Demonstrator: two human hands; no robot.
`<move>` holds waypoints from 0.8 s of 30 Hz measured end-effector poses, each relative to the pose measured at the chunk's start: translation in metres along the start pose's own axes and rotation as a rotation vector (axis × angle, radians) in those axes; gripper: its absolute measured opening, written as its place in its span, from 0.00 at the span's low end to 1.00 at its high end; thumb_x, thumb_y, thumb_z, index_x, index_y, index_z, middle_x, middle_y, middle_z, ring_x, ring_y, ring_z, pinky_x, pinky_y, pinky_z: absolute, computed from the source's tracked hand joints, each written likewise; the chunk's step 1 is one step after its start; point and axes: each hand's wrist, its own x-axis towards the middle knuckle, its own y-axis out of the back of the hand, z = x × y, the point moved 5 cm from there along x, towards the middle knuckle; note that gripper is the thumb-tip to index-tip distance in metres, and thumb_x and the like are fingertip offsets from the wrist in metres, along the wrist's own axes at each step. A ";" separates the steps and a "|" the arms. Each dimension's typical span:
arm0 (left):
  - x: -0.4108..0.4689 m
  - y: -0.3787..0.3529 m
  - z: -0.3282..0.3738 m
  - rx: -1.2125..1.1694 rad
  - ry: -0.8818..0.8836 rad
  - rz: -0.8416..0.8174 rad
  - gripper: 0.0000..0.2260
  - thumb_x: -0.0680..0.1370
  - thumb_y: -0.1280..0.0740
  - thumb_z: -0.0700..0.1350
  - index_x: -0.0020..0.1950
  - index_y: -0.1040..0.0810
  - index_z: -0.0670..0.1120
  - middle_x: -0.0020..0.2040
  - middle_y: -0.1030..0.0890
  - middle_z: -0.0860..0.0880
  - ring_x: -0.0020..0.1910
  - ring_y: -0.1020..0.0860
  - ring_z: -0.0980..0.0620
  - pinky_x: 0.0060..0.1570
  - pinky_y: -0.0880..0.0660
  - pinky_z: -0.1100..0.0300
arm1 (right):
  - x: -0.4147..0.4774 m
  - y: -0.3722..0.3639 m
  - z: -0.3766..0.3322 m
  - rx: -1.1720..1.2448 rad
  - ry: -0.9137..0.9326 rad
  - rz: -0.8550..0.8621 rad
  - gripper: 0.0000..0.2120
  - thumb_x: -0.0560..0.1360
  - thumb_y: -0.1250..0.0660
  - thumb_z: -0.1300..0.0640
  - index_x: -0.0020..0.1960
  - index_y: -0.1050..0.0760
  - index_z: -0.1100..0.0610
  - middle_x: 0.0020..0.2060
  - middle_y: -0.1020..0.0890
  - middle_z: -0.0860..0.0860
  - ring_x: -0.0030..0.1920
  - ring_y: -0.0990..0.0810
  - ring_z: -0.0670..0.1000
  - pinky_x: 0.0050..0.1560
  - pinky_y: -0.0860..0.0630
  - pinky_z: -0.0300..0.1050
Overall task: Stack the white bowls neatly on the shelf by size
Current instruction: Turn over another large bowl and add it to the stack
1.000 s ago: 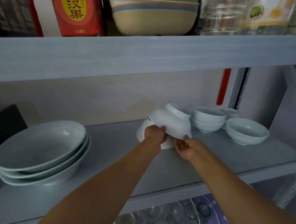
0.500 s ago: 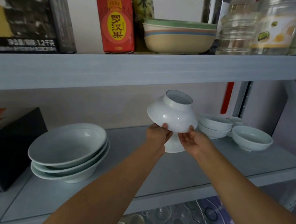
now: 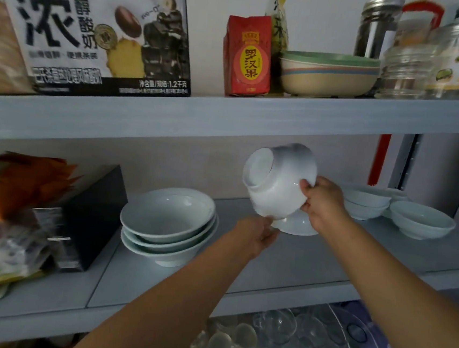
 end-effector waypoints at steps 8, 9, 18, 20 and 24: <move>-0.037 0.053 0.065 -0.108 -0.236 0.145 0.06 0.78 0.39 0.32 0.43 0.28 0.41 0.39 0.29 0.42 0.36 0.28 0.50 0.44 0.23 0.57 | -0.029 -0.058 -0.043 -0.831 0.626 -0.042 0.06 0.73 0.32 0.61 0.50 0.22 0.60 0.47 0.17 0.60 0.48 0.20 0.60 0.47 0.26 0.48; -0.043 0.057 0.074 -0.142 -0.268 0.128 0.04 0.79 0.39 0.34 0.49 0.26 0.39 0.43 0.26 0.42 0.41 0.25 0.47 0.49 0.23 0.55 | -0.036 -0.063 -0.045 -0.887 0.687 -0.049 0.07 0.74 0.33 0.61 0.51 0.22 0.59 0.47 0.16 0.60 0.48 0.19 0.61 0.46 0.26 0.47; -0.067 0.101 0.121 -0.054 -0.380 0.038 0.20 0.79 0.36 0.55 0.58 0.32 0.39 0.53 0.22 0.39 0.55 0.21 0.43 0.57 0.25 0.54 | -0.080 -0.116 -0.045 -1.107 1.200 -0.172 0.10 0.62 0.29 0.70 0.39 0.22 0.57 0.34 0.17 0.56 0.34 0.18 0.61 0.30 0.26 0.44; -0.074 0.115 0.126 -0.022 -0.405 0.073 0.21 0.78 0.36 0.56 0.60 0.34 0.40 0.51 0.22 0.38 0.52 0.20 0.43 0.56 0.24 0.53 | -0.085 -0.128 -0.040 -1.113 1.234 -0.226 0.12 0.60 0.31 0.70 0.39 0.22 0.57 0.34 0.17 0.56 0.34 0.18 0.61 0.29 0.26 0.45; -0.094 0.146 0.133 0.046 -0.414 0.160 0.20 0.79 0.39 0.59 0.60 0.35 0.44 0.44 0.19 0.38 0.45 0.18 0.42 0.49 0.20 0.52 | -0.095 -0.151 -0.030 -1.080 1.302 -0.350 0.14 0.59 0.35 0.68 0.42 0.19 0.58 0.35 0.16 0.55 0.34 0.19 0.60 0.30 0.22 0.47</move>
